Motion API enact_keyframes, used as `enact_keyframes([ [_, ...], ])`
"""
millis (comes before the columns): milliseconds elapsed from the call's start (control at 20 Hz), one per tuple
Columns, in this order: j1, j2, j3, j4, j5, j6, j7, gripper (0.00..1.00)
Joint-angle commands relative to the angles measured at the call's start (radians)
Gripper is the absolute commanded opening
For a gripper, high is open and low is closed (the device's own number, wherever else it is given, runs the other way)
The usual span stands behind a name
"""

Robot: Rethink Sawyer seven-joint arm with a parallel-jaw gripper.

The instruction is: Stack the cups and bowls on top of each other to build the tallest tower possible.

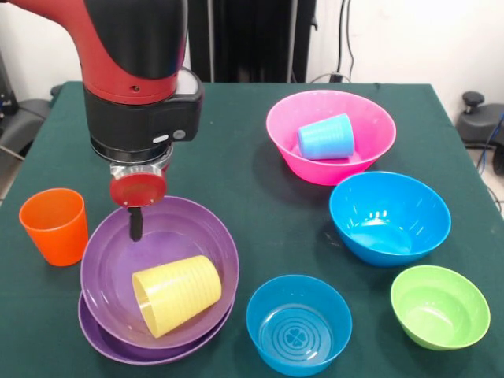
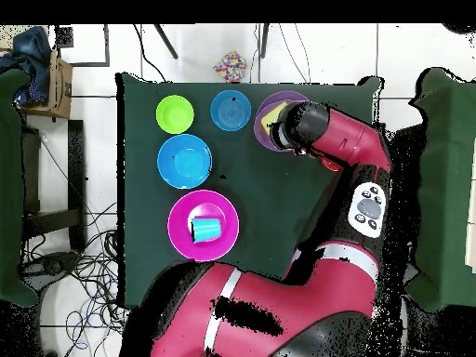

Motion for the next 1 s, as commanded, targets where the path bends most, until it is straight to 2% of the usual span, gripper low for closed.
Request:
enact_keyframes([
  [50,0.023,0.014,0.074,-0.061,-0.007,0.173,0.028,1.00],
  [200,0.035,0.016,0.071,-0.088,0.002,0.224,0.052,1.00],
  [350,0.049,-0.019,0.054,-0.065,-0.001,0.274,0.063,1.00],
  [600,0.046,-0.032,0.040,-0.094,-0.015,0.365,0.039,1.00],
  [1000,0.027,-0.047,0.048,-0.094,-0.019,0.388,0.016,1.00],
])
